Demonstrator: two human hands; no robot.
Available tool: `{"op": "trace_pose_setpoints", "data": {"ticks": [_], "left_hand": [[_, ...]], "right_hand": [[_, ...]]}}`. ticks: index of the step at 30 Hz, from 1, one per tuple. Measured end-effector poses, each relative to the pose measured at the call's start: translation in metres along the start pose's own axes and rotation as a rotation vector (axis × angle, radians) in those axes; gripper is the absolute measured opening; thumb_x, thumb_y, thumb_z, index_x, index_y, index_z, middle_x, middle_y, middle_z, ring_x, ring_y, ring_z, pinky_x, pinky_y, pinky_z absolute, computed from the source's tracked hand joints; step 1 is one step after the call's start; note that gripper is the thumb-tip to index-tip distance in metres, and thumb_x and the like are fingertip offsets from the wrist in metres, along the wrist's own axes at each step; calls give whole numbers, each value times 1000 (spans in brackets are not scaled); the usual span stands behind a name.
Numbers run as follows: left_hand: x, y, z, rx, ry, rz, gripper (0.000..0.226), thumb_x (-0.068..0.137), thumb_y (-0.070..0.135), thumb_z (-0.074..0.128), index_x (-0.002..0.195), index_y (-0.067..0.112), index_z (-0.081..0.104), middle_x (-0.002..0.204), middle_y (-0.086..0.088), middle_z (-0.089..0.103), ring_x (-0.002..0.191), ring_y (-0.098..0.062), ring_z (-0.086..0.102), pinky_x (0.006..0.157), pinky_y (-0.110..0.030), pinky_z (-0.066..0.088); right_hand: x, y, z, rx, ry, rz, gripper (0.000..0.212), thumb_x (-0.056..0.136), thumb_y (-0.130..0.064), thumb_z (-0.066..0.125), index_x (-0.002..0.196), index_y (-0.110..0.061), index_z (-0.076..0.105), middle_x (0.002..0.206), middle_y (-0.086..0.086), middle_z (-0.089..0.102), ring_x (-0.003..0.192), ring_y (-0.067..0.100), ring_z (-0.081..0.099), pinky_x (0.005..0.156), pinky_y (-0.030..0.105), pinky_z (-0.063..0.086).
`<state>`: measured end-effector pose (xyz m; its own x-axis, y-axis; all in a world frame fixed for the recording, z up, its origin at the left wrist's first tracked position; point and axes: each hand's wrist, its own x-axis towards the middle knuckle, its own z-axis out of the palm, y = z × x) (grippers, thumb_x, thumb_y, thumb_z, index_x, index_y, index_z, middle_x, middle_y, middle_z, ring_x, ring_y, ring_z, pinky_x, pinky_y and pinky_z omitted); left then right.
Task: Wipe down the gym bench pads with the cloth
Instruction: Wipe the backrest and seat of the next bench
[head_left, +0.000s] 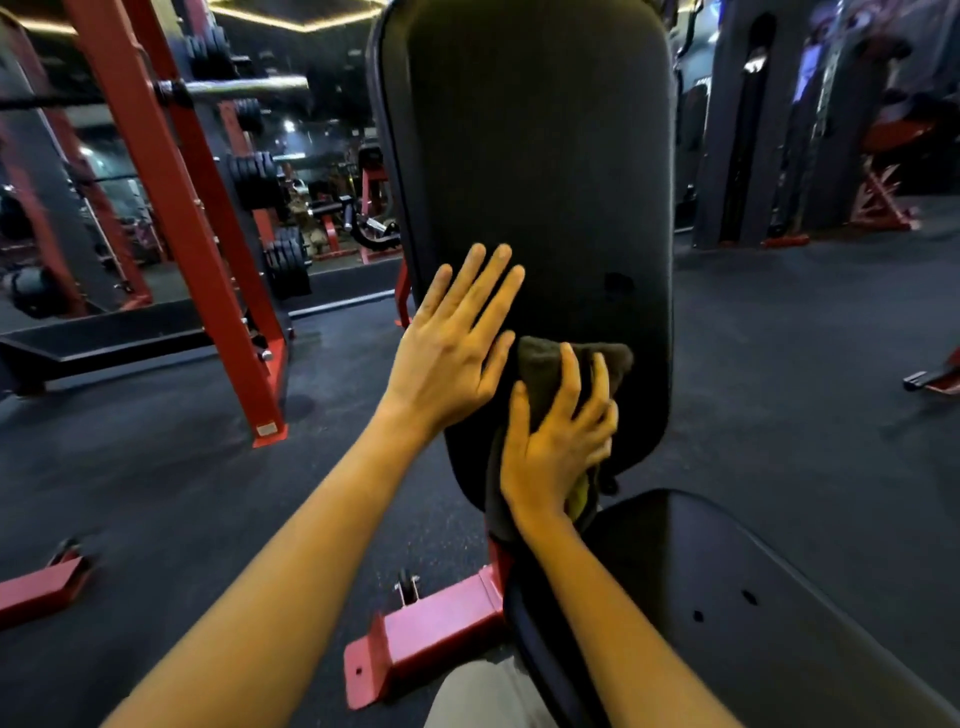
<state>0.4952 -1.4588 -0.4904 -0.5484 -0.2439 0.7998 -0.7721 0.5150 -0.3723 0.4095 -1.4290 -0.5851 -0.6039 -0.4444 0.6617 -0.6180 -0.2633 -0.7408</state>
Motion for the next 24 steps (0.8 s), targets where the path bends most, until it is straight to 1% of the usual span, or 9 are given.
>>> {"op": "trace_pose_setpoints", "data": {"ticks": [3,4,7,9,12,15,20,21,24], "left_hand": [[-3,-7,-2,93,-36,105,54,95,28,39,144,6,36,151,-16,30,142,-27,18,118,-37,1],[-4,-8,0,119,-35,117,54,95,29,39,144,6,35,151,-16,30,142,-28,18,118,-38,0],[-5,-3,4,139,-11,101,54,95,29,39,144,6,36,151,-16,31,142,-28,20,118,-40,2],[-5,-1,5,122,14,83,54,94,28,40,143,5,38,150,-16,33,141,-28,21,118,-40,4],[-7,-3,6,96,38,91,53,94,28,40,142,5,39,149,-16,33,141,-28,22,119,-39,5],[-7,-4,5,106,43,104,52,95,27,40,142,4,40,149,-16,33,141,-28,23,119,-38,6],[-7,-3,7,109,49,97,52,95,28,41,142,5,40,149,-16,33,141,-28,23,119,-39,7],[-7,-3,7,108,53,97,52,94,28,41,142,5,40,149,-16,33,141,-28,23,119,-39,6],[-6,-3,8,103,59,94,52,94,28,41,141,5,40,149,-16,33,141,-28,23,119,-38,6]], "right_hand": [[59,10,-6,-103,59,-208,52,92,-50,40,140,-29,37,148,10,39,126,39,38,94,59,37],[75,16,-9,-97,72,-165,54,92,-51,39,141,-29,39,149,9,38,128,39,39,94,60,37],[71,29,-8,22,148,338,66,86,-57,31,145,-28,38,153,6,31,129,38,36,98,60,36],[29,20,-4,39,151,461,68,83,-57,28,145,-29,38,153,7,32,126,41,37,97,61,36],[0,2,2,-16,41,91,54,87,-48,39,138,-29,37,148,9,34,122,42,37,91,61,36],[60,4,-1,-122,54,-198,50,91,-48,40,138,-30,37,147,8,37,124,39,38,93,57,37],[68,35,-7,30,164,555,55,96,-47,42,146,-27,34,154,7,28,127,40,36,99,57,34],[44,32,-5,7,152,543,56,95,-48,41,146,-27,35,153,9,29,125,41,36,97,57,34],[-2,12,3,-35,63,189,56,88,-49,39,139,-27,35,147,11,33,120,43,38,89,61,38]]}}
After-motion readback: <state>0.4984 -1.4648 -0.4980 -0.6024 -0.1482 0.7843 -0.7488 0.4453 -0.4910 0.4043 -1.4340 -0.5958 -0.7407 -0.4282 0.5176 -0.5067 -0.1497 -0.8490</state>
